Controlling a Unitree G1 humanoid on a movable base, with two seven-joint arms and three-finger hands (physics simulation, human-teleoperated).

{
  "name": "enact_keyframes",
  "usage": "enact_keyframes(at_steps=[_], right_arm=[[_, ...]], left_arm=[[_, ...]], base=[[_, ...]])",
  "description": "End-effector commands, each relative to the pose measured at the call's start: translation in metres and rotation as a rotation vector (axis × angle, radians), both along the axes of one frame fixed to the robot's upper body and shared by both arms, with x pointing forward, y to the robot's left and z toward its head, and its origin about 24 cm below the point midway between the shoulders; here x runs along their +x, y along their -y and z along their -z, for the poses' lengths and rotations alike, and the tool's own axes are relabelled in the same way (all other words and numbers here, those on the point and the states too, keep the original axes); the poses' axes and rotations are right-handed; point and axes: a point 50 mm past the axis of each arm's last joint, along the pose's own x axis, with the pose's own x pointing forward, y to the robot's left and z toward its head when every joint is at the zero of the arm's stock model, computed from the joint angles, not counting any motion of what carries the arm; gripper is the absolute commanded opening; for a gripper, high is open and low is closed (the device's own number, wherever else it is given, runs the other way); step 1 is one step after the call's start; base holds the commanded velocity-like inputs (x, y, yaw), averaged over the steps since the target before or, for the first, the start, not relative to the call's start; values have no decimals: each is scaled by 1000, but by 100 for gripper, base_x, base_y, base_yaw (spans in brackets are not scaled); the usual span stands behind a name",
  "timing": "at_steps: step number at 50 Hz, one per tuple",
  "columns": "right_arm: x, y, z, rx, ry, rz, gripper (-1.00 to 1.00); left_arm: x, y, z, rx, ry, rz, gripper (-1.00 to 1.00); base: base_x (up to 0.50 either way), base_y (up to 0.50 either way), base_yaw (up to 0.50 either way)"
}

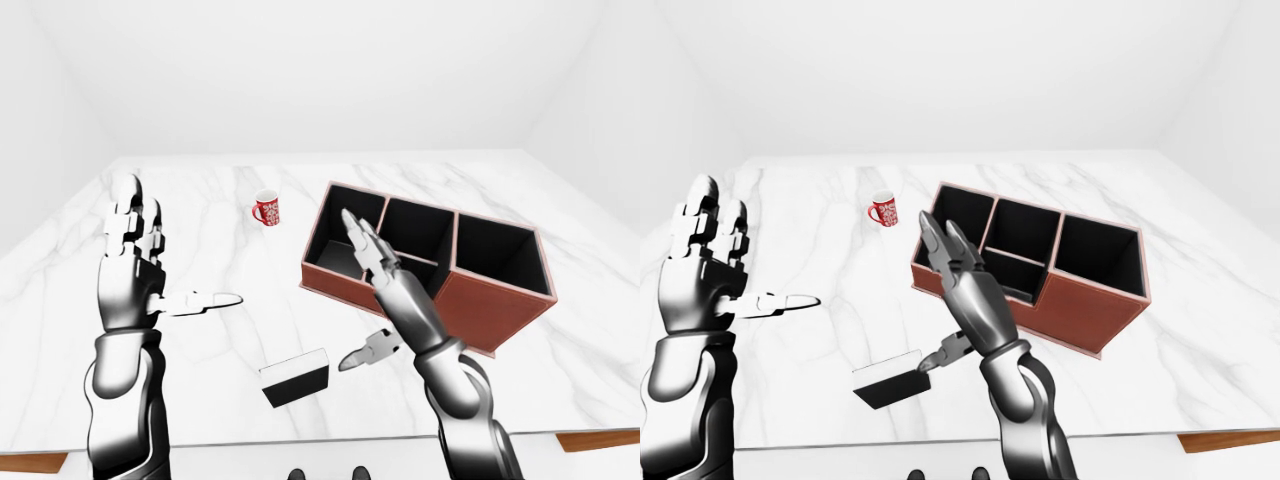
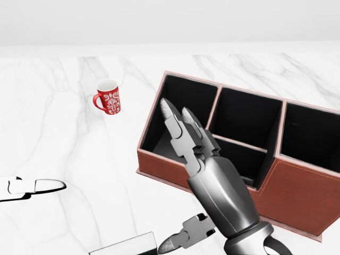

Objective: Pick up the book and place it in the right compartment of the caddy.

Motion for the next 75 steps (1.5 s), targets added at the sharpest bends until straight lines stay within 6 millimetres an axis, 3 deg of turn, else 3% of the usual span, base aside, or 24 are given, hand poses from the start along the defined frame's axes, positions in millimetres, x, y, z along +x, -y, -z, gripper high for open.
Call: enact_keyframes(at_steps=[1,75], right_arm=[[-5,-10,5,-80,-2,2,100],[8,-52,52,-269,-97,-6,100]], left_arm=[[0,-3,-2,1,5,-8,100],[1,-22,-10,12,26,-50,100]], base=[[0,0,0],[0,0,0]])
